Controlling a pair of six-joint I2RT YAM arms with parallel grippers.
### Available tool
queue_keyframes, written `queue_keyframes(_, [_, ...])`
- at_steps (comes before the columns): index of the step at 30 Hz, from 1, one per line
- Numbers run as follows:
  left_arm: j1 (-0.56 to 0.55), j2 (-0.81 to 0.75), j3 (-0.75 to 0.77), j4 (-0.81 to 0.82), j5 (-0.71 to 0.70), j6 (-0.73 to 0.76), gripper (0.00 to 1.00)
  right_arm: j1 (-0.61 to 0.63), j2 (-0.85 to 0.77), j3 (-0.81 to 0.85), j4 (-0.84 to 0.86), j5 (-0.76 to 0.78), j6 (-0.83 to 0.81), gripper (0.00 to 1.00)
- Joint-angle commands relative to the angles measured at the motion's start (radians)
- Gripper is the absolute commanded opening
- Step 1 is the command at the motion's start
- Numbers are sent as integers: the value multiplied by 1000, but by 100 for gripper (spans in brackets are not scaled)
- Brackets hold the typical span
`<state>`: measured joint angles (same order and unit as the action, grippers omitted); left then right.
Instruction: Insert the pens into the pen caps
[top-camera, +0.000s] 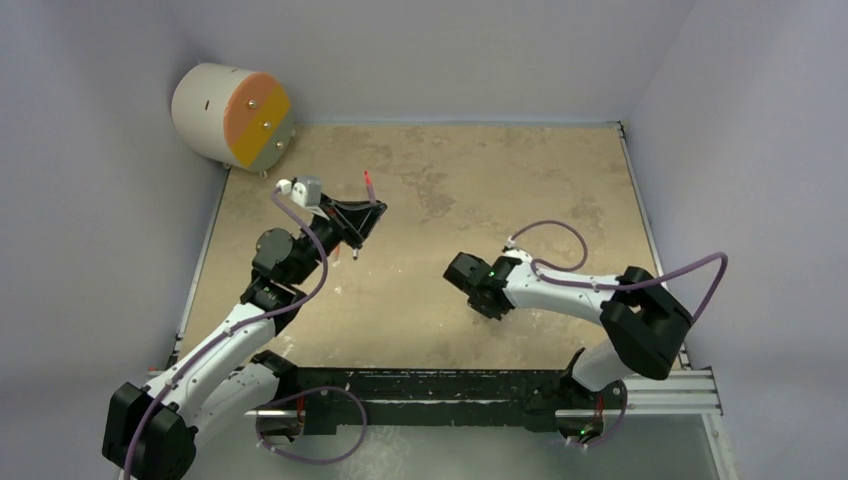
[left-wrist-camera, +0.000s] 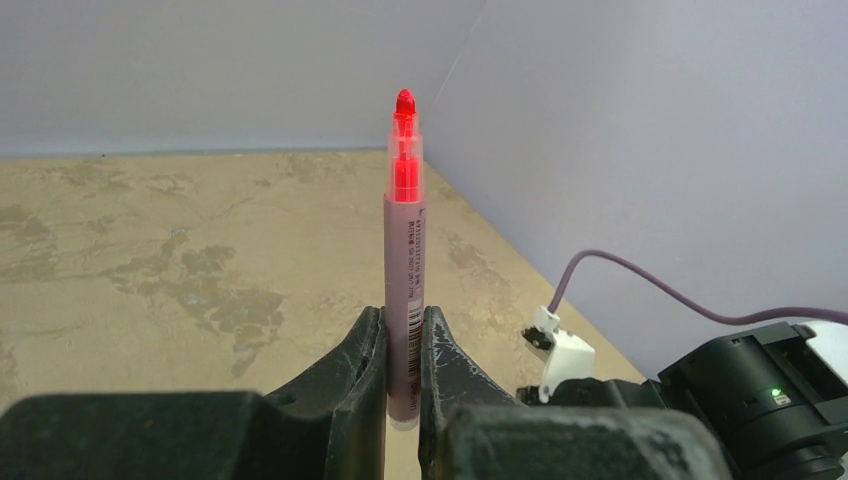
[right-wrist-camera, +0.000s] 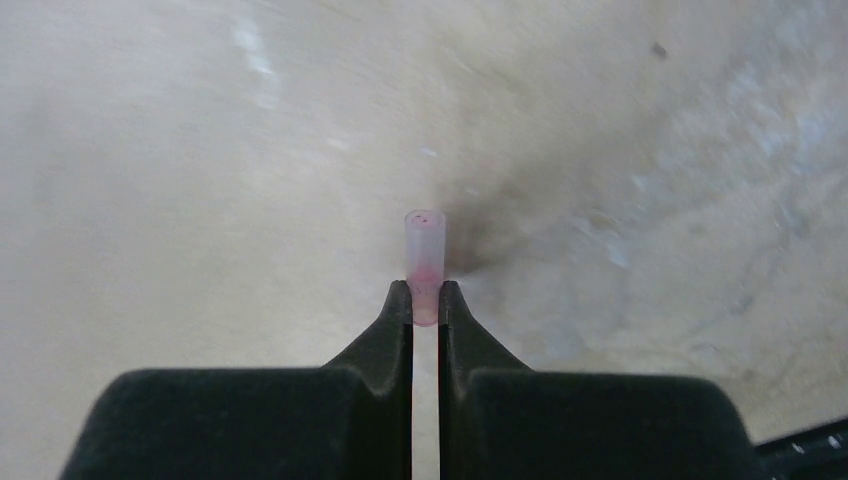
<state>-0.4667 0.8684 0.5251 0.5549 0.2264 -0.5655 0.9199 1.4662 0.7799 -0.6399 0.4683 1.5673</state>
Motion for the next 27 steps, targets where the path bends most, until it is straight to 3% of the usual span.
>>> queue_keyframes(1, [0, 33, 20, 23, -13, -13, 0, 0, 27, 175, 77, 205, -270, 0])
queue_keyframes(5, [0, 58, 36, 9, -15, -30, 0, -44, -104, 160, 465, 184, -614, 0])
queue_keyframes(10, [-1, 59, 29, 28, -10, -63, 0, -260, -304, 12, 1013, -189, -853, 0])
queue_keyframes(16, [-67, 94, -50, 286, 113, -131, 0, -305, -386, 50, 1250, -468, -1100, 0])
queue_keyframes(21, [-213, 157, -11, 283, 92, -56, 0, -316, -456, 16, 1401, -628, -1105, 0])
queue_keyframes(27, [-221, 222, -12, 377, 91, -91, 0, -372, -374, 19, 1578, -879, -964, 0])
